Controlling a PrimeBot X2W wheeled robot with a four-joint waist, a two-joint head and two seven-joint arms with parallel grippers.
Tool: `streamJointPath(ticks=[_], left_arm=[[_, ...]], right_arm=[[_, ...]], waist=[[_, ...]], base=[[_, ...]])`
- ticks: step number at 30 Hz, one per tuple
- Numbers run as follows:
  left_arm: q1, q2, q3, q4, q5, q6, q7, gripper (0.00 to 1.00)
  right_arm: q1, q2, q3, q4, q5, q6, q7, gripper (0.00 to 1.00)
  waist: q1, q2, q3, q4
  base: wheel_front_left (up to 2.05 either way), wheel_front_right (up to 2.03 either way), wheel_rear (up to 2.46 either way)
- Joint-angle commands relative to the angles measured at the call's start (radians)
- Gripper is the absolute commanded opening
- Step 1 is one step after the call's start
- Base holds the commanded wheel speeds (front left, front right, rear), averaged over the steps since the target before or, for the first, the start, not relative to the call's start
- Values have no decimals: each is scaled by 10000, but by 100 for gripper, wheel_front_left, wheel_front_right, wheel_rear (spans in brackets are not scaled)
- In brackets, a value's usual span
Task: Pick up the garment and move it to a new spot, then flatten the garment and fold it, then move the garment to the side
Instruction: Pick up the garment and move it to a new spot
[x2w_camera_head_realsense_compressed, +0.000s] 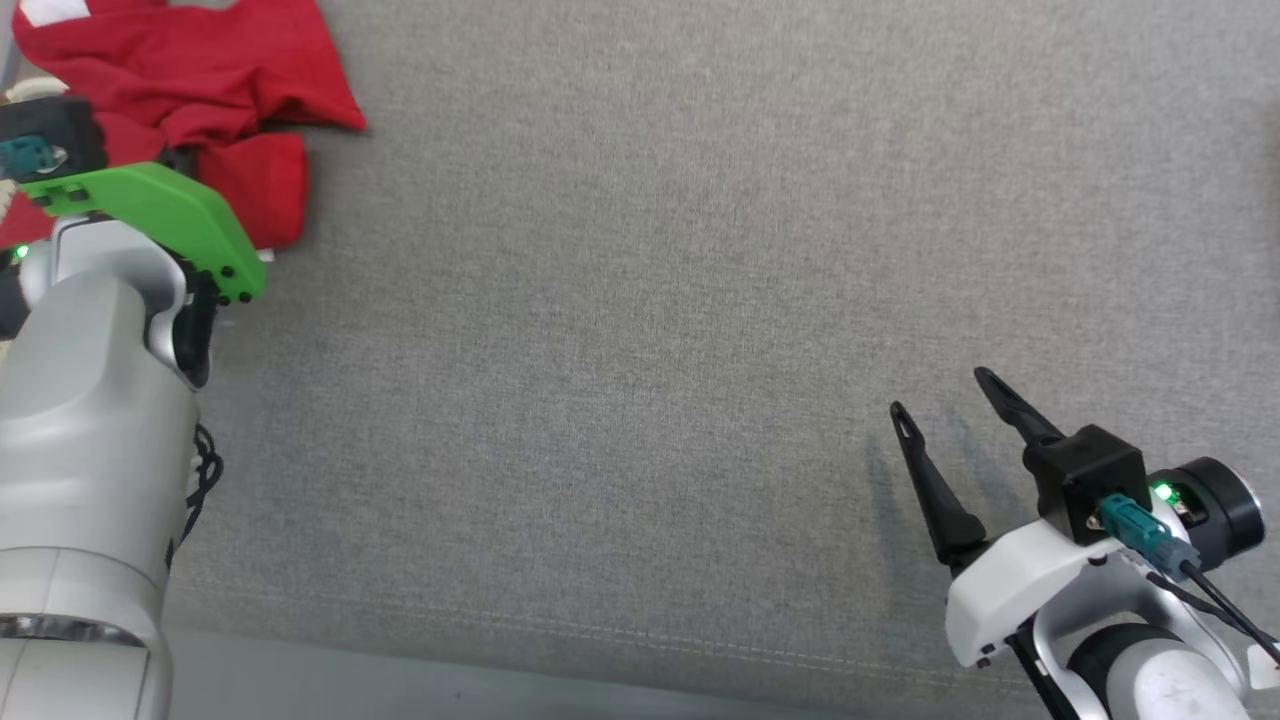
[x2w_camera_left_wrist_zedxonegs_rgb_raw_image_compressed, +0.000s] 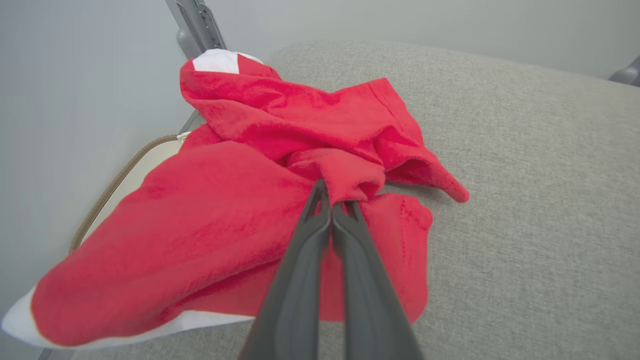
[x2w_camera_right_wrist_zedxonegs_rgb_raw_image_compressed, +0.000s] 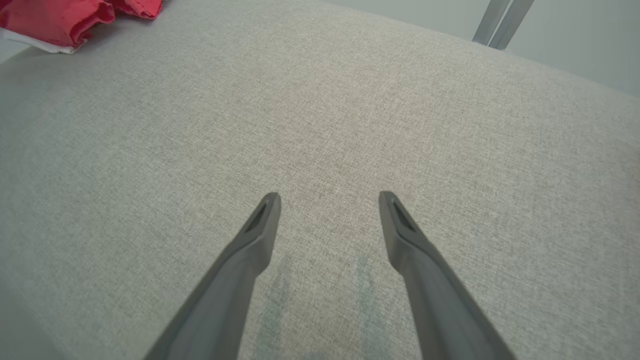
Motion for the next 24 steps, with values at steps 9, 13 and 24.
streamJointPath(ticks=[9,13,24], left_arm=[[-489,-582,-861,-638,455,-429,-41,0],[-604,-1050,-1212,-1149,436,-524,109,0],[-8,-1949,-2679,-4075,-926,-587,877,0]], right_arm=[[-306,551,170,1521,402,-4,-1062,100],[-324,745,228,2112,573,-4,-1438,100],[-181,847,135,3011,1016,-4,-2152,100]], waist=[[-1,0,-2279,-680],[-1,0,-2832,-1078],[-1,0,-3659,-2203]], base=[[0,0,0],[0,0,0],[0,0,0]])
